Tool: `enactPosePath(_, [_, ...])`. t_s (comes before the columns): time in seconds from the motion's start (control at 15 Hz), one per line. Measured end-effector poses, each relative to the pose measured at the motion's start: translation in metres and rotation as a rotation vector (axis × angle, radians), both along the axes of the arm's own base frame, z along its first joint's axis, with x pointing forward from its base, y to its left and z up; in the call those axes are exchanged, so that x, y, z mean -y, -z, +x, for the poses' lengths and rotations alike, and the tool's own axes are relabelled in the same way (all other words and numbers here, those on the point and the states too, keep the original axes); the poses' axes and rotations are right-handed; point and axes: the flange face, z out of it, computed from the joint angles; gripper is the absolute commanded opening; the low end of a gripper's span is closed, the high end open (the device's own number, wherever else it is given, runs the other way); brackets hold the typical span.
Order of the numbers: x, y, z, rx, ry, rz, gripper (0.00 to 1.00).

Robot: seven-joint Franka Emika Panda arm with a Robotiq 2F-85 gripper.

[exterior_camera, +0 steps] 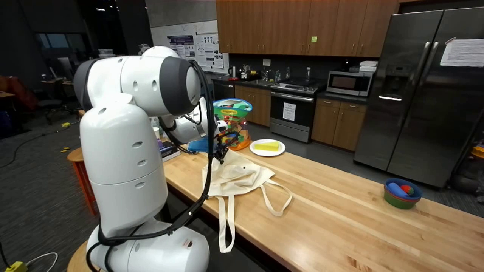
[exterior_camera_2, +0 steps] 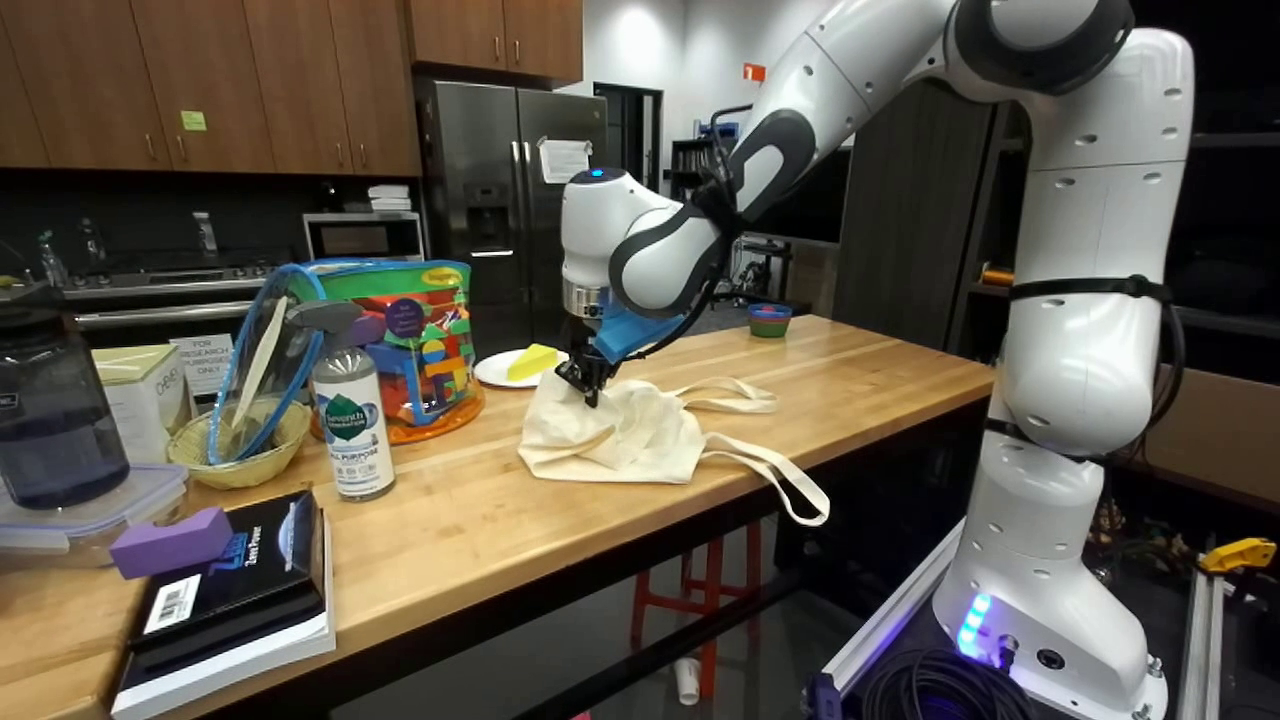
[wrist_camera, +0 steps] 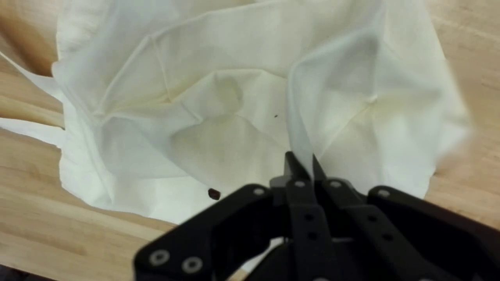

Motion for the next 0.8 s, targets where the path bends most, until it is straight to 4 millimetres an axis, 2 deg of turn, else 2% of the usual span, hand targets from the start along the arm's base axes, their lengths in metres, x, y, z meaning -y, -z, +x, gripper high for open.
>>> enactPosePath(0.4, [0.07,-0.006,0.032,0.061,0.165,0.046,0.01])
enactPosePath(0.8, [0.141,-0.003,0.052,0.064,0.31,0.057,0.01])
